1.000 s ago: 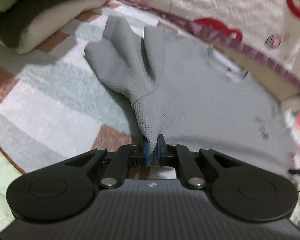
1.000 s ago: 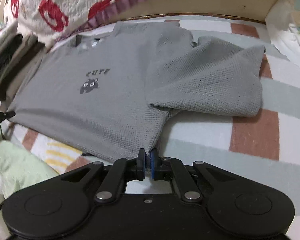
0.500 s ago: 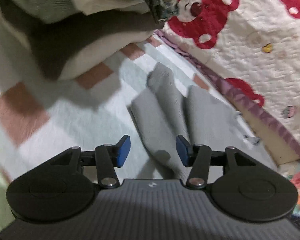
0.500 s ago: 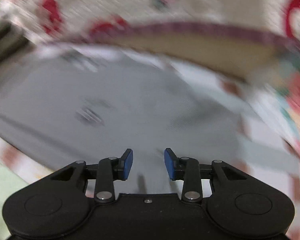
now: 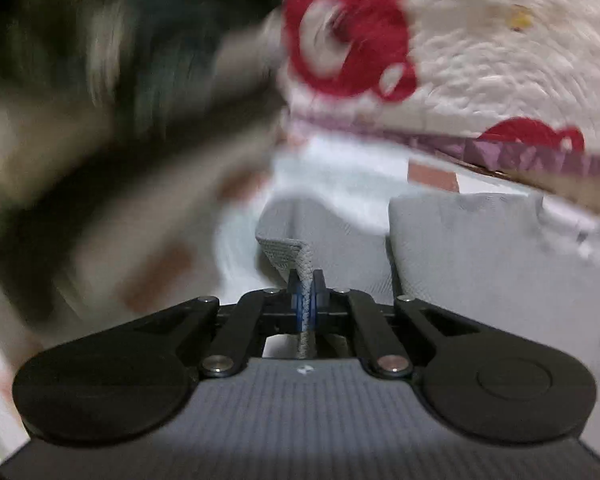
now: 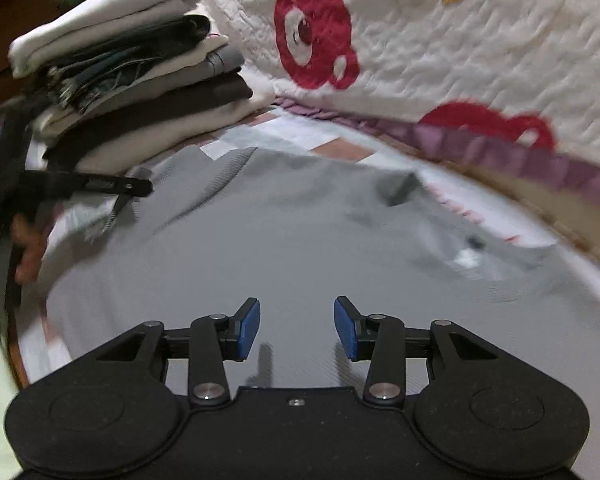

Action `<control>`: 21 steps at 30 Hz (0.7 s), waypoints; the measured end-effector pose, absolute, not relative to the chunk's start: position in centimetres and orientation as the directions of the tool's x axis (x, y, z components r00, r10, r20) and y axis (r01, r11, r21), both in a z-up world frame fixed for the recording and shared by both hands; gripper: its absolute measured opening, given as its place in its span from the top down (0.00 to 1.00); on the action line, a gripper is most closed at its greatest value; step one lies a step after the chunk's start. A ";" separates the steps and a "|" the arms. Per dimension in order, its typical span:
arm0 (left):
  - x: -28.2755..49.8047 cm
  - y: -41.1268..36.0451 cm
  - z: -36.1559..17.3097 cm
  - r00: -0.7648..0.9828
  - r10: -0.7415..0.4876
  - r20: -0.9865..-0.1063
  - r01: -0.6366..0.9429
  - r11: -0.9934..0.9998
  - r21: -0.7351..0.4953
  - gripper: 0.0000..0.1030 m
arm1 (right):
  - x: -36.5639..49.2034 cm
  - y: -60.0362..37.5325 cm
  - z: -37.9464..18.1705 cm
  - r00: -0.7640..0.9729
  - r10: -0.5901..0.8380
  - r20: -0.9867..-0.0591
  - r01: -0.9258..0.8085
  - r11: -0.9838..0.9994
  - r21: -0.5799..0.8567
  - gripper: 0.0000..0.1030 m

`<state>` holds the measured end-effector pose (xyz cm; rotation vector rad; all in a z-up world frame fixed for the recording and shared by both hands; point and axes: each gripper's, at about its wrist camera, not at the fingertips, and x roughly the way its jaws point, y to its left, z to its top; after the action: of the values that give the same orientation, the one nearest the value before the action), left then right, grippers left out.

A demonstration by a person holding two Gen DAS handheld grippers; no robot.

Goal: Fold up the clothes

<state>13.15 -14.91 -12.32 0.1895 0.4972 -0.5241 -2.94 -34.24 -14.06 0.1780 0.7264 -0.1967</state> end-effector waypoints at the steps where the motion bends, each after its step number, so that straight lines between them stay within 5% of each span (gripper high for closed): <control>1: 12.3 -14.5 -11.7 0.784 -0.410 -0.466 0.499 0.863 0.080 0.97 | -2.2 -34.3 -14.7 0.730 -0.111 -0.674 0.254 0.960 0.117 0.55; 3: 11.7 -13.1 -11.1 0.807 -0.381 -0.452 0.450 0.891 0.053 0.97 | -0.7 -34.6 -15.8 0.722 -0.121 -0.681 0.273 0.955 0.119 0.55; 11: 13.0 -8.7 -13.9 0.703 -0.345 -0.621 0.320 0.934 -0.157 0.95 | 3.9 -36.9 -17.0 0.690 -0.246 -0.681 0.357 0.934 0.025 0.48; 15: 14.6 -6.1 -14.3 0.634 -0.438 -0.637 0.289 0.899 -0.330 0.89 | 6.6 -40.1 -17.1 0.692 -0.254 -0.676 0.395 0.917 0.060 0.43; 18: 14.4 -5.6 -14.0 0.611 -0.491 -0.621 0.360 0.871 -0.334 0.74 | 8.5 -42.7 -17.5 0.675 -0.297 -0.676 0.439 0.898 0.044 0.43; 20: 14.4 -6.0 -13.7 0.591 -0.524 -0.613 0.436 0.847 -0.303 0.47 | 9.2 -44.1 -17.8 0.682 -0.300 -0.668 0.441 0.896 0.047 0.43; 21: 14.6 -6.3 -13.6 0.583 -0.538 -0.609 0.465 0.835 -0.293 0.45 | 9.7 -44.4 -17.8 0.684 -0.298 -0.666 0.430 0.902 0.038 0.43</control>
<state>14.58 -6.33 -13.58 -0.1057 0.7457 -0.5871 9.66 -44.39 -17.79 0.1983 0.7089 -0.4108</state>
